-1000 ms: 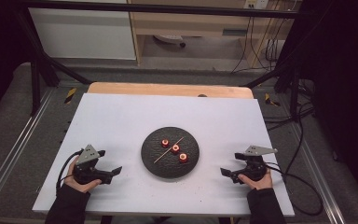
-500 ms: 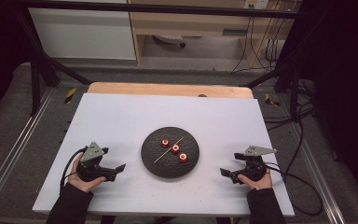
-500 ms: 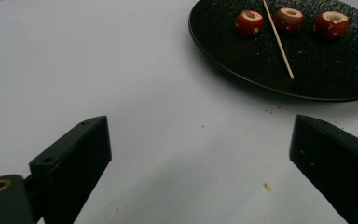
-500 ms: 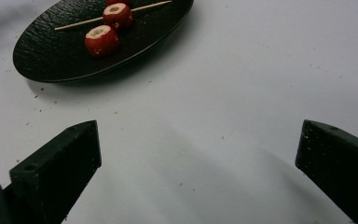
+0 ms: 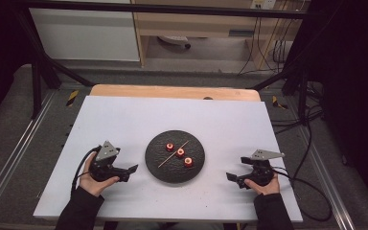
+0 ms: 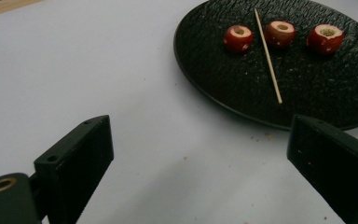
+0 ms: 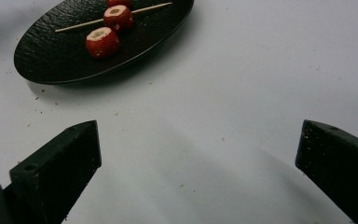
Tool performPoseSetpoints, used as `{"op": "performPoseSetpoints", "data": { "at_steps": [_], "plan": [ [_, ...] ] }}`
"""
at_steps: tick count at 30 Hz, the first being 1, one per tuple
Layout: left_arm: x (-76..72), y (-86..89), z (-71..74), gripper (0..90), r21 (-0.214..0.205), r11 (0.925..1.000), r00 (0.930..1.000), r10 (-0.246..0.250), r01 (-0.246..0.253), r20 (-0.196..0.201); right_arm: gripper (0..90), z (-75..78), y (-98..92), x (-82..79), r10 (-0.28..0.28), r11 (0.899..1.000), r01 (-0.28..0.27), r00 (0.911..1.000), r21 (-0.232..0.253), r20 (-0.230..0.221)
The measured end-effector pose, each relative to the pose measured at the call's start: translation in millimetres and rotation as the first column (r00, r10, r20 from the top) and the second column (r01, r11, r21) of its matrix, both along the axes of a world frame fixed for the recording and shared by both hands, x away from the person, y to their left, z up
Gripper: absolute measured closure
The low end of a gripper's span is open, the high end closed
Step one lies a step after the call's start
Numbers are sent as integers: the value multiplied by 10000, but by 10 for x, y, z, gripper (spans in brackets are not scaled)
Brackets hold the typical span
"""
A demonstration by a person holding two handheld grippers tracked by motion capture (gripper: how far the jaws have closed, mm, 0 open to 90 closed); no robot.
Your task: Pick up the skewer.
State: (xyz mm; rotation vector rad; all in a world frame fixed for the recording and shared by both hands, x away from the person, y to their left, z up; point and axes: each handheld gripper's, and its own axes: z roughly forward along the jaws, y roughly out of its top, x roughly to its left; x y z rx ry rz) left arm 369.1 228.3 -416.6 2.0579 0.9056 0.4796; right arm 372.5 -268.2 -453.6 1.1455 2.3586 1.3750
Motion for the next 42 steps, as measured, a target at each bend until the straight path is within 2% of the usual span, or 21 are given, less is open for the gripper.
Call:
{"op": "performPoseSetpoints", "data": {
  "at_steps": [9,13,15,19,24,27,32,38,42],
  "plan": [
    [79,-293,65,81,42,9995,9995,-300,300,-93,7,-1,7,-1,26,10000,-26,10000,-54,11],
    [115,-451,74,101,31,9992,9988,-388,389,-287,7,1,8,-1,26,10000,-26,10000,-33,-1],
    [141,-564,80,125,153,9988,9985,-463,467,-297,7,1,6,0,29,10000,-29,10000,-61,25],
    [172,-669,73,157,285,9983,9980,-505,516,-379,7,0,6,0,22,10000,-22,10000,-74,19],
    [244,-813,6,233,402,9978,9967,-500,526,-634,7,-8,12,3,42,9999,-42,10000,-120,38],
    [276,-889,-46,270,515,9978,9972,-390,424,-643,7,-10,14,5,31,9999,-30,10000,-127,38],
    [320,-1000,-103,391,440,9979,9970,-442,470,-632,7,-14,15,7,65,9998,-63,10000,-187,67],
    [368,-1101,-168,490,576,9961,9938,-619,674,-921,7,-14,17,6,64,9998,-63,10000,-200,18],
    [388,-1129,-212,604,629,9957,9932,-611,675,-994,8,-11,14,6,51,9998,-50,10000,-174,55]
  ]
}}
